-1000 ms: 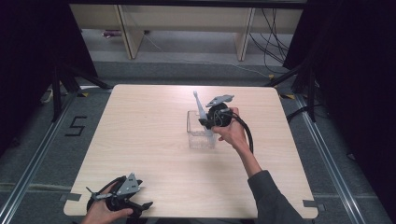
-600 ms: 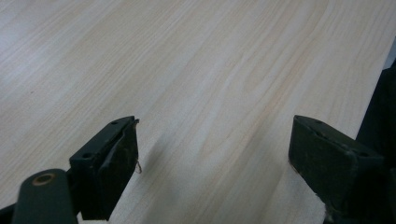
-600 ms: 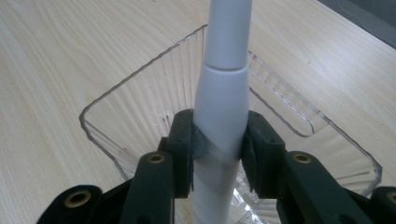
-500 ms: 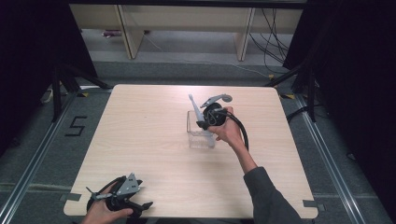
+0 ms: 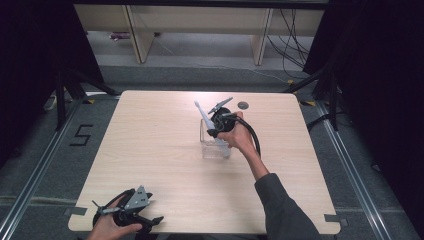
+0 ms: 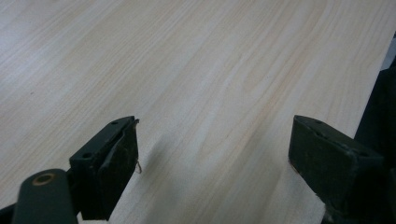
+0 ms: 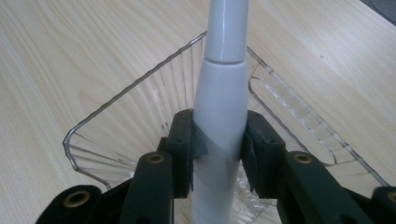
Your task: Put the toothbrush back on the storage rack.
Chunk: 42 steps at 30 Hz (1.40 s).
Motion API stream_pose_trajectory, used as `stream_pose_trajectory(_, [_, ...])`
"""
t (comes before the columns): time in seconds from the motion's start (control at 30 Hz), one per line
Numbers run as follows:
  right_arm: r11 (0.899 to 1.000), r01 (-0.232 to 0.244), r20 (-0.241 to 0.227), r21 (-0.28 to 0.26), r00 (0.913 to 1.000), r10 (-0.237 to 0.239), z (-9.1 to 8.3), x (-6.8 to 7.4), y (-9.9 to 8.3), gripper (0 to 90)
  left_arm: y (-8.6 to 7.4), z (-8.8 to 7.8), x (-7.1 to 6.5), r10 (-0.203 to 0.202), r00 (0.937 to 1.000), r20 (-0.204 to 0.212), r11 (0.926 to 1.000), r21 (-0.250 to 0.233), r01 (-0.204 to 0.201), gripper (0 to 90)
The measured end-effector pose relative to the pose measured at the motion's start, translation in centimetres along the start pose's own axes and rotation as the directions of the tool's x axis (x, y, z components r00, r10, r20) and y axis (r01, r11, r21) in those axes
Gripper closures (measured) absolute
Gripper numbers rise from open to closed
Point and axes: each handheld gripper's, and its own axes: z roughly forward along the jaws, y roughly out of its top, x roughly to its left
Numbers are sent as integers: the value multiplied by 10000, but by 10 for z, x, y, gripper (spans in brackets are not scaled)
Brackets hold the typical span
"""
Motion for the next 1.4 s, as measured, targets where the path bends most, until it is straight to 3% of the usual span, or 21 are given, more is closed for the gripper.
stream_pose_trajectory(0.2, [9997,198,21,124,9998,-198,4,1,3,661,-1,1,-1,-12,10000,-36,10000,-40,12,155])
stream_pose_trajectory(0.23, [9978,-501,76,423,9987,498,2,5,4,657,0,1,-1,46,10000,-43,10000,-2,-46,155])
stream_pose_trajectory(0.27, [9959,-763,94,494,9971,759,1,7,5,657,0,1,0,2,10000,26,10000,6,-2,155])
stream_pose_trajectory(0.37, [9998,1,194,214,9998,-5,3,3,5,656,0,1,0,6,10000,-18,10000,41,-6,155])
stream_pose_trajectory(0.43, [9976,-607,198,342,9980,601,-1,6,5,644,-1,1,-1,39,10000,-48,10000,4,-39,155])
stream_pose_trajectory(0.47, [9999,-131,105,4,9999,131,-1,4,5,630,-1,1,-1,-14,10000,-48,10000,-37,13,155])
stream_pose_trajectory(0.57, [9997,-143,135,-195,9998,146,-9,4,4,606,-1,1,0,14,10000,-52,10000,-18,-14,155])
stream_pose_trajectory(0.6, [9983,-581,238,-70,9980,583,-13,6,4,601,-1,1,0,14,10000,-52,10000,-18,-14,155])
stream_pose_trajectory(0.67, [9971,-696,169,-303,9974,701,-19,8,3,576,-1,1,0,-2,10000,-46,10000,-15,2,155])
stream_pose_trajectory(0.7, [9964,-420,68,-730,9991,426,-20,6,2,571,-1,1,-1,-9,10000,-40,10000,-11,9,155])
stream_pose_trajectory(0.73, [9966,-307,100,-760,9995,316,-23,6,1,564,-1,1,-1,-7,10000,-43,10000,-6,7,154])
stream_pose_trajectory(0.9, [9904,-796,55,-1131,9967,808,-36,9,-6,500,-1,1,0,-6,9999,-100,10000,41,6,155])
stream_pose_trajectory(0.93, [9915,-632,-19,-1136,9980,634,-40,7,-7,494,-1,1,0,0,9999,-127,10000,45,0,155])
stream_pose_trajectory(0.97, [9882,-609,66,-1402,9980,624,-40,7,-9,476,-1,0,1,0,10000,-19,10000,78,0,155])
stream_pose_trajectory(1.0, [9885,-193,-2,-1502,9998,195,-42,4,-10,457,-1,1,0,6,10000,-57,10000,20,-6,155])
stream_pose_trajectory(1.1, [9789,-503,89,-1982,9985,531,-50,4,-15,423,-1,0,1,-59,10000,55,9998,169,59,155])
stream_pose_trajectory(1.17, [9797,-479,61,-1945,9987,501,-55,3,-17,421,-2,2,0,-62,9999,-116,10000,46,63,155])
stream_pose_trajectory(1.2, [9711,-660,24,-2292,9977,684,-60,4,-22,406,-1,1,0,-74,10000,-58,10000,22,74,155])
stream_pose_trajectory(1.23, [9742,-607,27,-2172,9980,628,-64,3,-24,400,0,-1,1,-97,9998,161,9997,212,93,155])
stream_pose_trajectory(1.3, [9719,-641,88,-2263,9977,679,-69,2,-30,387,-1,0,-1,-66,10000,-63,9999,-78,65,155])
stream_pose_trajectory(1.4, [9619,-688,147,-2646,9970,754,-75,0,-39,376,-1,0,0,-109,9999,-49,9999,63,109,155])
